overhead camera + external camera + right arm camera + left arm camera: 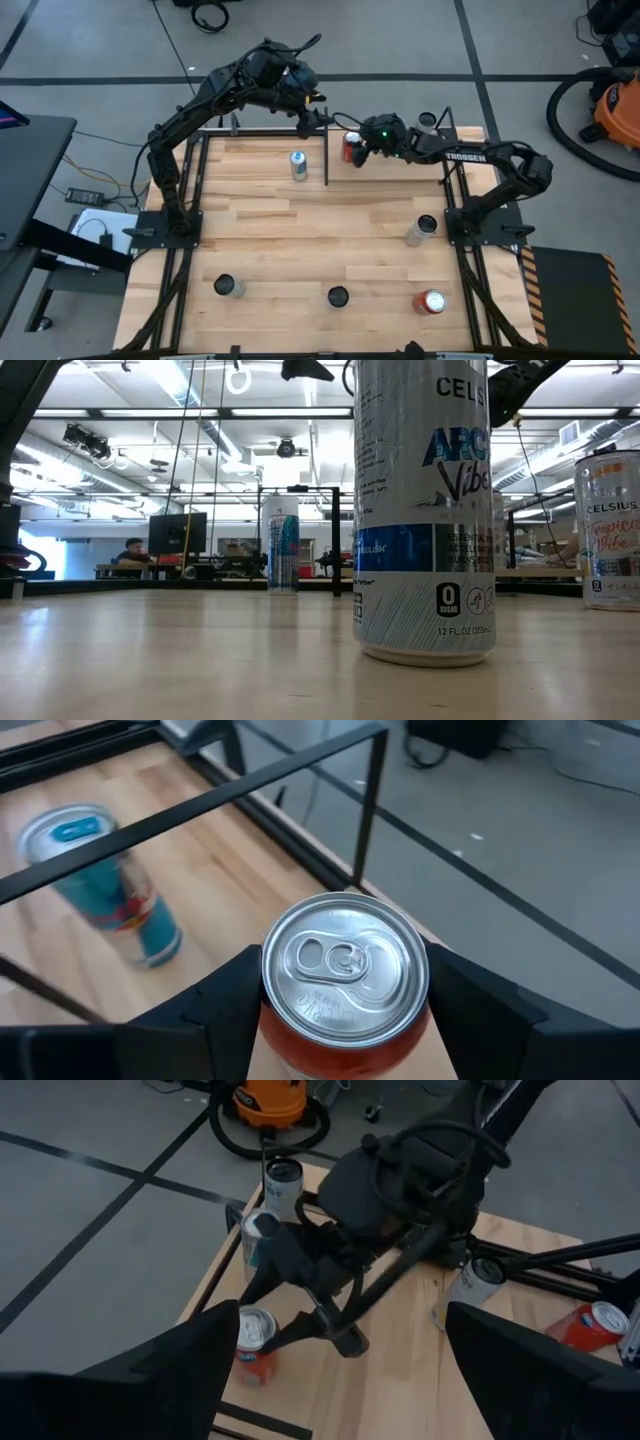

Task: Place canned beverage on shelf
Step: Put the left red soda can on the shelf

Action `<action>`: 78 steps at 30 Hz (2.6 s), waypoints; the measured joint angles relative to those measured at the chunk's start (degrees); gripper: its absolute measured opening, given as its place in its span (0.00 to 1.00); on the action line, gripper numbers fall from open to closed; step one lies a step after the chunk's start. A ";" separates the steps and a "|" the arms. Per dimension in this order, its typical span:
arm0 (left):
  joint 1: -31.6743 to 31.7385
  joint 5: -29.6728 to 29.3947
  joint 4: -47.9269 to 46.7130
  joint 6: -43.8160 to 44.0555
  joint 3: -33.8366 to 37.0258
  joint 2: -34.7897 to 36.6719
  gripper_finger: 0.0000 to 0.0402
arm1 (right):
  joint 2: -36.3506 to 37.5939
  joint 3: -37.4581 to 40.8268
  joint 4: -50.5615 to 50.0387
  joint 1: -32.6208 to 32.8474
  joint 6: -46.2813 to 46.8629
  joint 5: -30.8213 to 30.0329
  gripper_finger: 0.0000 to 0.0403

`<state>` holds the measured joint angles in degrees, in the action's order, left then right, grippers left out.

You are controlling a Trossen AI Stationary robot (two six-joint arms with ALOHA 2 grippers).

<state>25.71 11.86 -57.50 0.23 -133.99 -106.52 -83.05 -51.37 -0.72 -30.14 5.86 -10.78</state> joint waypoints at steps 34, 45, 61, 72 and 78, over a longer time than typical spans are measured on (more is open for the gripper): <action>-0.31 -0.03 -2.65 0.15 0.00 -0.04 0.89 | -0.31 0.28 -5.54 10.21 29.01 -32.86 0.63; -0.31 -0.03 -2.66 -2.40 0.00 -0.04 0.89 | -0.33 0.28 -5.33 9.45 25.52 -33.60 0.63; -0.31 0.00 -4.05 -2.36 0.00 -0.04 0.89 | -0.31 0.12 -5.08 7.00 25.53 -29.59 0.70; -0.31 0.00 -4.61 -2.04 0.00 -0.04 0.89 | -0.26 0.09 -4.03 5.63 25.59 -27.70 0.71; -0.28 0.00 -5.02 -2.07 0.00 -0.04 0.89 | -0.26 0.09 -2.89 5.65 24.92 -26.34 0.71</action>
<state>25.43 11.86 -62.52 -1.85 -133.99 -106.56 -83.31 -51.29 -3.61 -24.49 30.78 -37.12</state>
